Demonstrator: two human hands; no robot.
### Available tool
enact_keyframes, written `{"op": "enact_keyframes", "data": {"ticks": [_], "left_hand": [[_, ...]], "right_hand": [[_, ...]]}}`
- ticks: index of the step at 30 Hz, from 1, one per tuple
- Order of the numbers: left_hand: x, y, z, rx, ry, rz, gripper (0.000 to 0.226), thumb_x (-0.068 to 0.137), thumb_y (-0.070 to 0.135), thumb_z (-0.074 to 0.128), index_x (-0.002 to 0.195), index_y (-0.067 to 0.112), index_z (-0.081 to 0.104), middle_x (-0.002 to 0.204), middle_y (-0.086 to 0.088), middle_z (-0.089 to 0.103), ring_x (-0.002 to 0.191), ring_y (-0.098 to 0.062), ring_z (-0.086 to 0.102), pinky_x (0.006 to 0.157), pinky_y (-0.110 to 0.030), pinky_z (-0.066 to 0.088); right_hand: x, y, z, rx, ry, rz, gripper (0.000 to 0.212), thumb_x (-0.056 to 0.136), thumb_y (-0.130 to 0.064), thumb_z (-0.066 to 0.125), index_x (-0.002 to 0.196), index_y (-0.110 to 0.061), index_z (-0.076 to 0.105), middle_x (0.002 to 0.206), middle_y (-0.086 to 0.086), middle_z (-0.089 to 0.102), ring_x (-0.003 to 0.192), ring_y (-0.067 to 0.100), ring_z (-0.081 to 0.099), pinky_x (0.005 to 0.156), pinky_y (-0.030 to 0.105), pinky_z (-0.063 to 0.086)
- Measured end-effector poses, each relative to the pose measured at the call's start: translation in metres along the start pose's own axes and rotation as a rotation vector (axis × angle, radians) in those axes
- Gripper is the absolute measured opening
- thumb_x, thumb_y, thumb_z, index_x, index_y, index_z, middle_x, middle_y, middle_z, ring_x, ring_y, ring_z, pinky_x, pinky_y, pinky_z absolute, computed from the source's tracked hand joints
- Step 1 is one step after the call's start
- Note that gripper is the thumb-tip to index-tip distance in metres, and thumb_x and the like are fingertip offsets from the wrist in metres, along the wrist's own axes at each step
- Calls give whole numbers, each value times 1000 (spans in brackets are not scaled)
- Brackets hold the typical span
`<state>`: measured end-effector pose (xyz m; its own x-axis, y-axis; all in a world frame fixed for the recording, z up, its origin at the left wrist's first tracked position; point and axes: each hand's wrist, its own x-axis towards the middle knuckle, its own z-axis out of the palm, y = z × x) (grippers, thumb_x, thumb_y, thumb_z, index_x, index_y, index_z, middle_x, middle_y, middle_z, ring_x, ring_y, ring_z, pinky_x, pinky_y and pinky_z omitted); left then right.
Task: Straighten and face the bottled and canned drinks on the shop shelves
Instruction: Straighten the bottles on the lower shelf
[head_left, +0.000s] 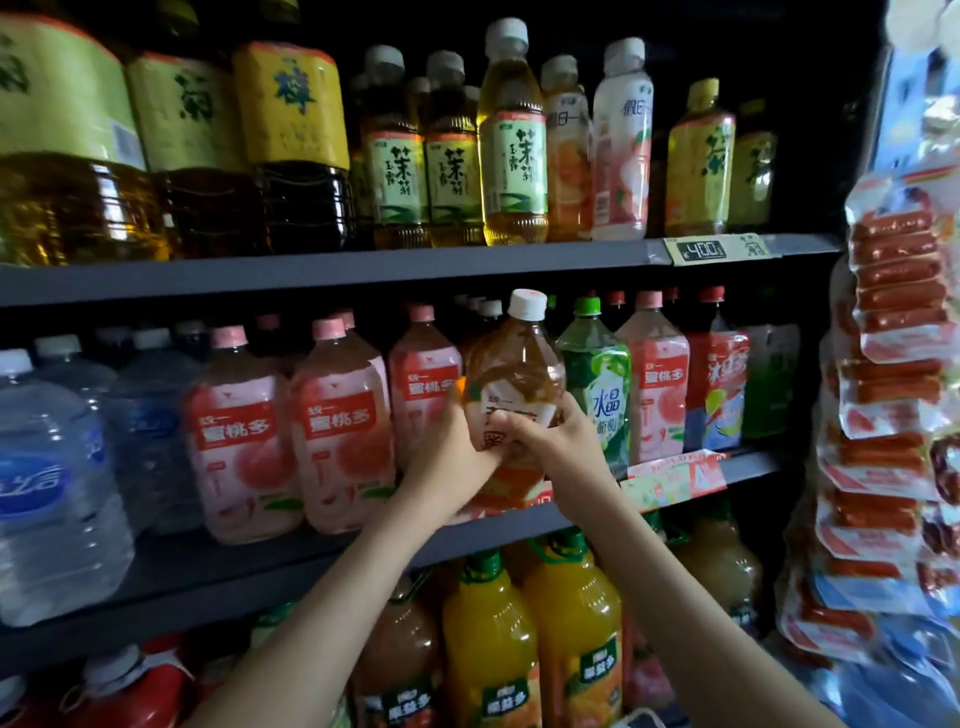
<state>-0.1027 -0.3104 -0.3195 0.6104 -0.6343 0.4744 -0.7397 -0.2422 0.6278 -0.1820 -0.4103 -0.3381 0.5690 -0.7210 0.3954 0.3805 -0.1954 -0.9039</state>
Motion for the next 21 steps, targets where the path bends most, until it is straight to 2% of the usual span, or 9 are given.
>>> {"op": "enact_keyframes", "data": {"ticks": [1, 3, 6, 8, 11, 13, 15, 18, 21], "left_hand": [[5, -4, -1, -37, -6, -25, 67, 82, 38, 70, 136, 21, 33, 110, 8, 55, 85, -4, 54, 59, -2, 37], [11, -11, 1, -79, -3, -76, 59, 82, 41, 69, 128, 17, 42, 106, 7, 59, 69, 5, 46, 44, -5, 36], [15, -15, 4, -89, 4, -154, 63, 82, 49, 66, 125, 11, 42, 106, 4, 55, 76, -6, 48, 43, -10, 31], [19, -15, 6, -89, 3, -190, 66, 82, 50, 65, 126, 7, 40, 111, -4, 55, 82, -13, 47, 46, -11, 28], [27, -14, 10, -97, 20, -215, 71, 79, 52, 67, 126, 5, 40, 120, -11, 56, 94, -23, 56, 53, -21, 33], [33, -13, 14, -105, 58, -231, 72, 78, 50, 69, 126, 4, 40, 121, -13, 57, 103, -28, 58, 60, -24, 36], [38, -15, 19, -123, 93, -235, 70, 79, 44, 72, 127, 3, 40, 119, -13, 59, 98, -27, 60, 55, -21, 36], [40, -17, 33, -175, 99, -221, 72, 80, 37, 73, 134, 6, 36, 118, -11, 62, 84, -17, 57, 47, -12, 32], [40, -16, 51, -203, 79, -184, 69, 83, 34, 70, 136, 10, 33, 119, -9, 62, 100, -23, 62, 61, -19, 40]], "right_hand": [[7, 3, 2, -12, -24, 14, 45, 67, -23, 85, 105, -16, 61, 99, 8, 71, 88, 21, 71, 72, 40, 59], [19, 5, 7, -68, -79, 18, 55, 64, -33, 86, 111, -19, 61, 104, 8, 71, 93, 24, 70, 77, 46, 58], [30, 5, 12, -208, -107, 21, 80, 62, -53, 82, 130, -23, 52, 114, 3, 67, 101, 20, 66, 81, 40, 58], [36, 7, 13, -317, -106, -16, 65, 73, -49, 75, 129, -25, 52, 109, -2, 68, 98, 17, 66, 80, 36, 58], [45, 5, 15, -443, -65, -38, 72, 71, -56, 70, 133, -25, 49, 115, 0, 66, 103, 18, 64, 82, 35, 57], [51, 3, 14, -495, -31, -72, 55, 80, -38, 70, 129, -21, 52, 103, -1, 68, 90, 12, 65, 69, 18, 55], [56, 0, 13, -571, 9, -111, 39, 85, -22, 67, 121, -13, 56, 90, -1, 67, 74, 7, 62, 51, 8, 44], [54, -1, 10, -754, 42, -181, 38, 88, -16, 62, 124, -9, 52, 96, 5, 67, 82, 16, 63, 58, 16, 49], [50, 2, -4, -828, 136, -252, 36, 91, -11, 52, 127, -9, 49, 110, 8, 64, 99, 24, 62, 78, 39, 54]]}}
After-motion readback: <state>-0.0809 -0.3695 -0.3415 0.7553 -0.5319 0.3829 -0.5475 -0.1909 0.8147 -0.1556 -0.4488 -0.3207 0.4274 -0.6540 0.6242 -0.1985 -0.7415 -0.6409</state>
